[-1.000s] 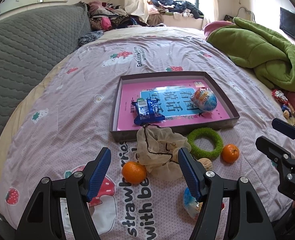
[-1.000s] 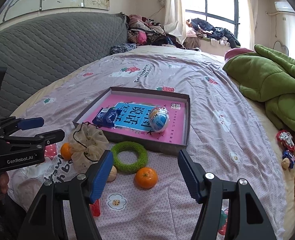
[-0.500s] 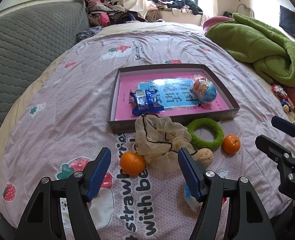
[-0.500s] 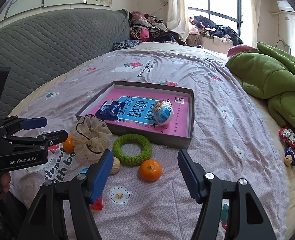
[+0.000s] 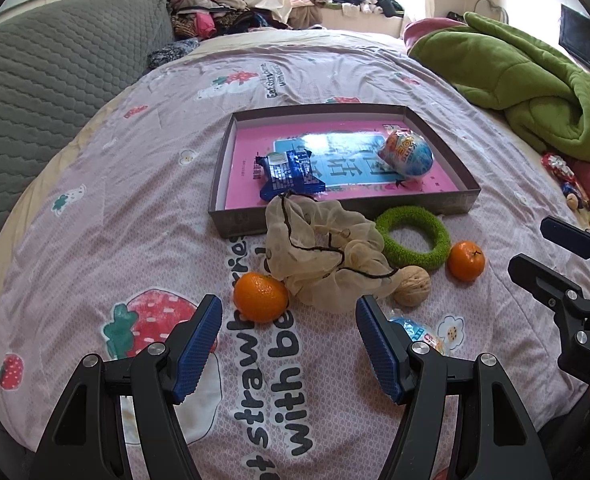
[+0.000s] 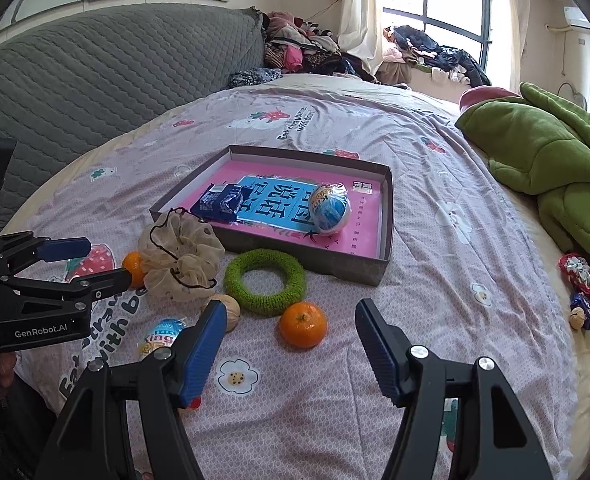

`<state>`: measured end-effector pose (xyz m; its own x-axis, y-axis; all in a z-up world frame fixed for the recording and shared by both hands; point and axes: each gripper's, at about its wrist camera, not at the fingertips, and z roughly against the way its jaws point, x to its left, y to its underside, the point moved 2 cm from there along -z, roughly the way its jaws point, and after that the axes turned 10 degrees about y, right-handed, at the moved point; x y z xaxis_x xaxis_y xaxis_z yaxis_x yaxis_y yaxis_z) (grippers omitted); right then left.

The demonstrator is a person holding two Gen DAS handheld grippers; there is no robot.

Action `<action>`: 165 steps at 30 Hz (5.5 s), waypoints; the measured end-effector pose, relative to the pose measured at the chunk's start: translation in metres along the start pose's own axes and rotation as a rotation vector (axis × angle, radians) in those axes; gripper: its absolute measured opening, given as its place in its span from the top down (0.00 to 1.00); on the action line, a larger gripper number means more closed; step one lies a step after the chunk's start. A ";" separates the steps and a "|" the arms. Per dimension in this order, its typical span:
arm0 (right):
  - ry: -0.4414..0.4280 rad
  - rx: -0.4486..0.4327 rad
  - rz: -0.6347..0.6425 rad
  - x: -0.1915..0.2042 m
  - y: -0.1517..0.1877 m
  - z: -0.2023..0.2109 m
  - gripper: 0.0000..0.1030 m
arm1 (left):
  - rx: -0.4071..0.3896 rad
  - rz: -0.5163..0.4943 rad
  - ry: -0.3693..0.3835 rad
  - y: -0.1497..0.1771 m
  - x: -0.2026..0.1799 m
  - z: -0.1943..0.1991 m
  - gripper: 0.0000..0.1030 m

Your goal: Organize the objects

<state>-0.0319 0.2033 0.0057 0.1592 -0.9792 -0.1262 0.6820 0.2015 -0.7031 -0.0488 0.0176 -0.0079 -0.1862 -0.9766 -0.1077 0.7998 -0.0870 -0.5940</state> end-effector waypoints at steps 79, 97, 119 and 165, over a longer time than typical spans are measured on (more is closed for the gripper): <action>-0.059 0.032 0.075 0.090 0.045 -0.007 0.36 | 0.036 0.043 0.105 0.027 0.055 -0.037 0.31; -0.071 0.055 0.083 0.103 0.050 -0.030 0.36 | 0.017 0.047 0.145 0.016 0.062 -0.060 0.31; -0.133 0.062 0.060 0.100 0.053 -0.032 0.46 | 0.007 0.028 0.169 0.015 0.059 -0.069 0.43; -0.104 -0.034 0.000 0.093 0.031 0.011 0.47 | -0.120 0.013 0.166 0.026 0.051 0.011 0.59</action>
<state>0.0123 0.1189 -0.0204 0.2334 -0.9709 -0.0542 0.6578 0.1987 -0.7265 -0.0312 -0.0366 -0.0200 -0.2760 -0.9307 -0.2399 0.7305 -0.0409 -0.6817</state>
